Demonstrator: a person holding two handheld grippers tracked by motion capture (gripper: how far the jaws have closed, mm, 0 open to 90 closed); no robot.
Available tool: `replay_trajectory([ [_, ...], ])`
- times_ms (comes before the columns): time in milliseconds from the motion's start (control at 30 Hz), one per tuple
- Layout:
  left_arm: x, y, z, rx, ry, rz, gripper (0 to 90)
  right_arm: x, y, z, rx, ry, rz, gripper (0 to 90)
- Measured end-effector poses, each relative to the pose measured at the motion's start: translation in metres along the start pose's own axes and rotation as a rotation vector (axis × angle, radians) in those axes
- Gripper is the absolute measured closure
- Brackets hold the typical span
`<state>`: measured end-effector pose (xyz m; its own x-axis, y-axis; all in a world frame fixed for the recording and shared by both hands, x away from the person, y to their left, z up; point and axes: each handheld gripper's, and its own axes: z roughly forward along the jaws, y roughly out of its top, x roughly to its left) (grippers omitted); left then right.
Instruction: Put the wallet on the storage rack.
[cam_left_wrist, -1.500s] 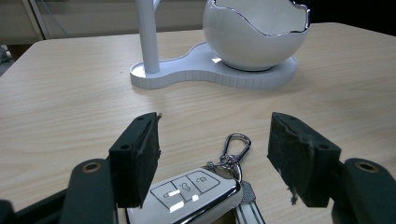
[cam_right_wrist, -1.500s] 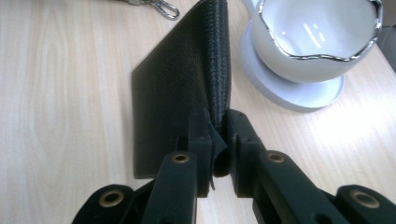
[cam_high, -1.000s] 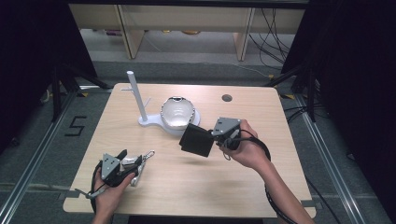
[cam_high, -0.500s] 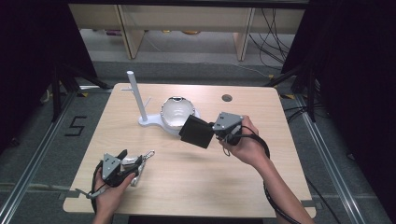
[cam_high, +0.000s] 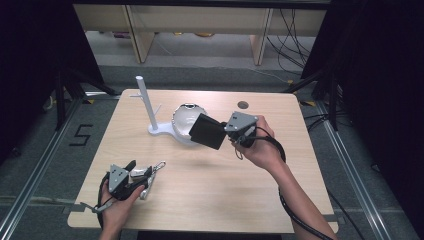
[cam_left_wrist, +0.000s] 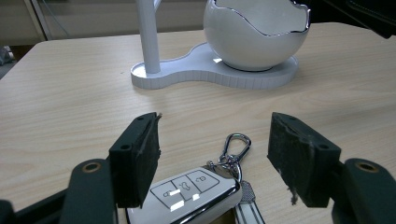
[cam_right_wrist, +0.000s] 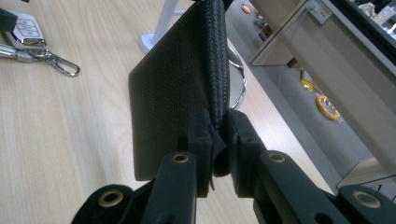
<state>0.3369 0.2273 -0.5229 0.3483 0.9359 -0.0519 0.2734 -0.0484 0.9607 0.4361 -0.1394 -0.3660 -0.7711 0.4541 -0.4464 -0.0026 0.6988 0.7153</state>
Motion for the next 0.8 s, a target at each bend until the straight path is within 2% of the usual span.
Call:
replay_trajectory([
  [67,0.000,0.000,0.000,-0.001,-0.001,0.000,33.4,0.000,0.001,0.000,0.003,0.001,0.008,82.0],
  [800,0.001,0.000,0.000,-0.005,-0.002,-0.006,33.3,-0.014,0.022,0.022,-0.001,-0.011,-0.025,81.9],
])
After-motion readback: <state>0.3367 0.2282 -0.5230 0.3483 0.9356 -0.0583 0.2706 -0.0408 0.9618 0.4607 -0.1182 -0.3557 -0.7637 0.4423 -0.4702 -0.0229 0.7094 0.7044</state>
